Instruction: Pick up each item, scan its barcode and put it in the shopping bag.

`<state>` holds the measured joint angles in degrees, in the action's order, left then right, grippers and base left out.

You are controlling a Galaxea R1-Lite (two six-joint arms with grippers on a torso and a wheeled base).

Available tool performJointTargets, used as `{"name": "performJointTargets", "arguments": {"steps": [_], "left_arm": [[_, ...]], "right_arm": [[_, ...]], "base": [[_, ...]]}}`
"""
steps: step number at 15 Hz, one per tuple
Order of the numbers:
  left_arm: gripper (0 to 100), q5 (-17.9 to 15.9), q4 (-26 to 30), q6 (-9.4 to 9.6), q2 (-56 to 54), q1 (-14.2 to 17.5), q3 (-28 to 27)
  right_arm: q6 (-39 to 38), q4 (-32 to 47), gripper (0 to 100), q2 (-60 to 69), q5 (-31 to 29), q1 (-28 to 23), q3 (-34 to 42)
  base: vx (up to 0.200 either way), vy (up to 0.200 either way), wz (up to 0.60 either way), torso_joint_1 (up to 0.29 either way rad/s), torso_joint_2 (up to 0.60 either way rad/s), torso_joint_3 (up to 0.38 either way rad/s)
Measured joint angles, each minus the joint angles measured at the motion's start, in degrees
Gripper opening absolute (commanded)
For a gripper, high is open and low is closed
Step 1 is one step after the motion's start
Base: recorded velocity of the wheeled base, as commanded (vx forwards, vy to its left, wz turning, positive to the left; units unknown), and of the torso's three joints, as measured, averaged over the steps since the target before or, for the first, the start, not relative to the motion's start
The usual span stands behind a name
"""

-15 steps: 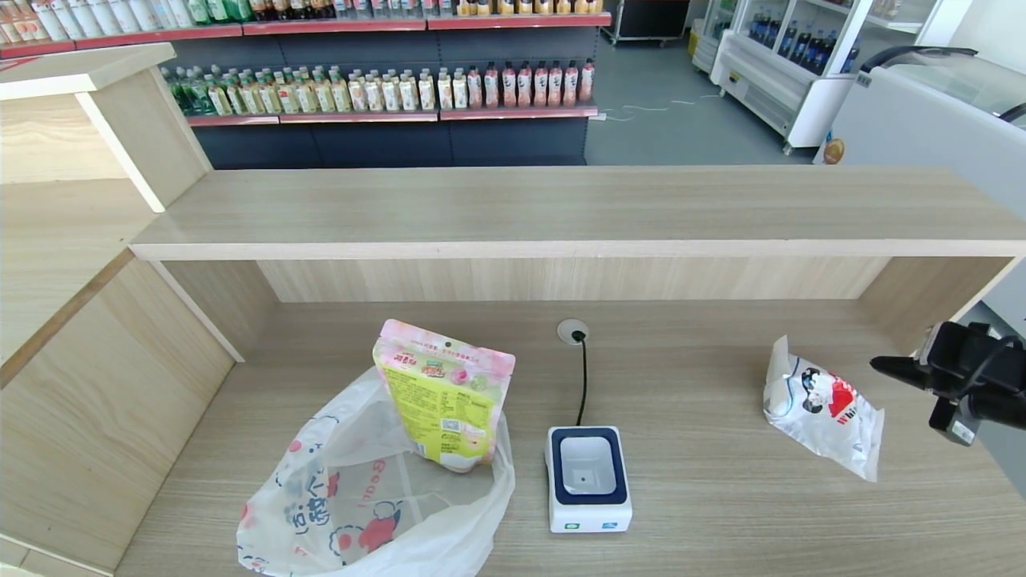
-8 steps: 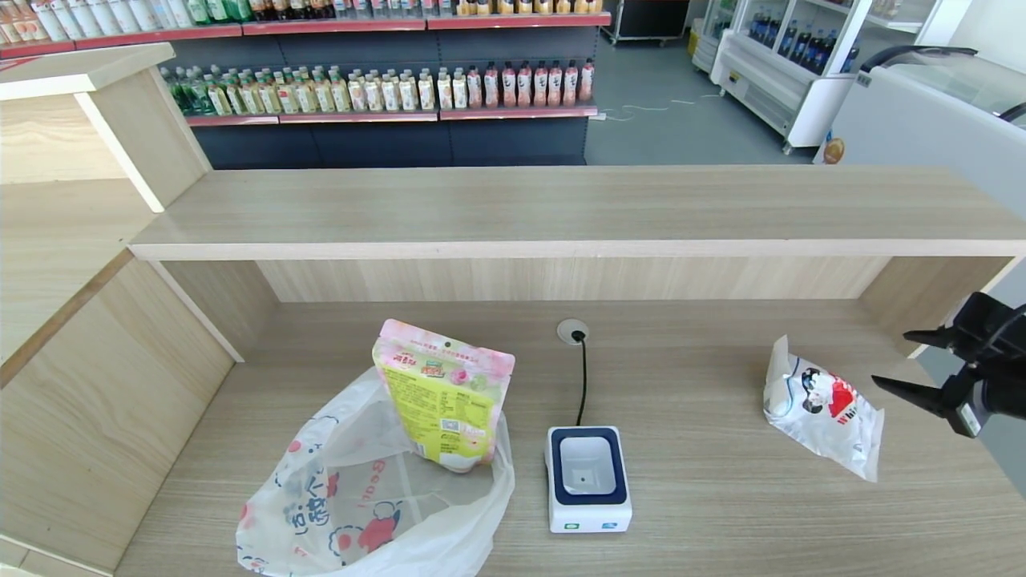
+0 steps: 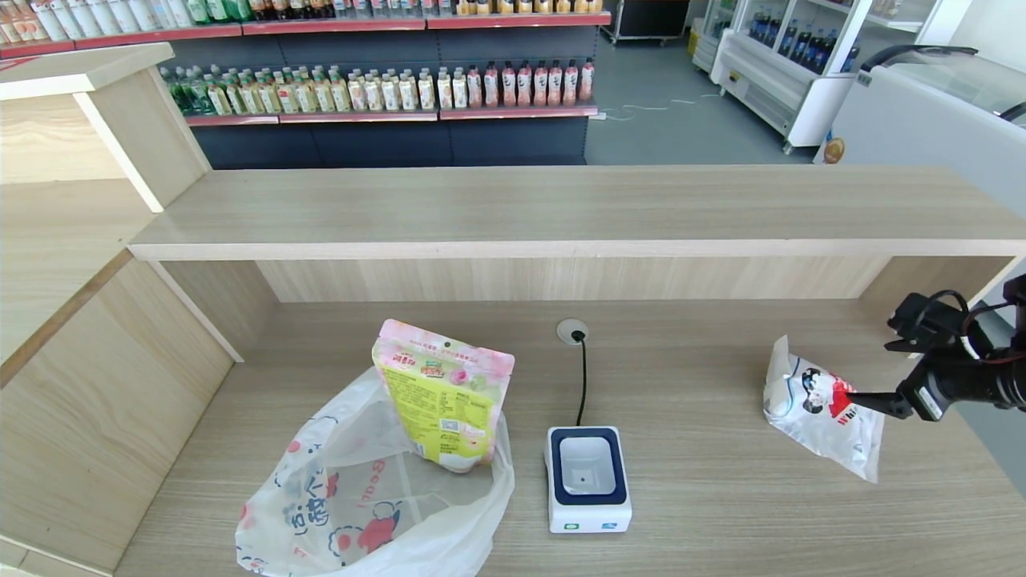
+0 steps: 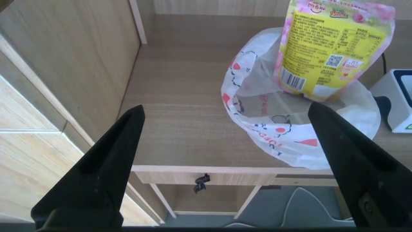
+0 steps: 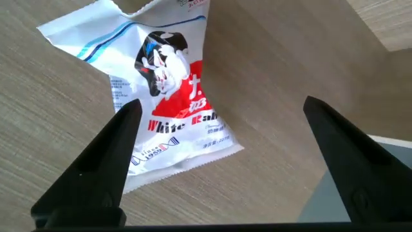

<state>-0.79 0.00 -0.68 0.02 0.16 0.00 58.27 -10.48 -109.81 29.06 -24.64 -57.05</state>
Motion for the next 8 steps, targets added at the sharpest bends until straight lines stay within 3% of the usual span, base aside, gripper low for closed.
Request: {"name": "performJointTargets", "arguments": {"steps": [4, 8], "left_arm": [[100, 0.0, 0.0, 0.00, 0.0, 0.0, 0.0], [100, 0.0, 0.0, 0.00, 0.0, 0.0, 0.0]], "right_arm": [[-0.6, 5.4, 100, -5.7, 0.3, 2.2, -3.1], [-2.2, 5.5, 100, -9.9, 1.4, 4.4, -6.5]], "base": [[0.000, 0.000, 0.00, 0.000, 0.00, 0.000], [0.000, 0.000, 0.00, 0.000, 0.00, 0.000]]}}
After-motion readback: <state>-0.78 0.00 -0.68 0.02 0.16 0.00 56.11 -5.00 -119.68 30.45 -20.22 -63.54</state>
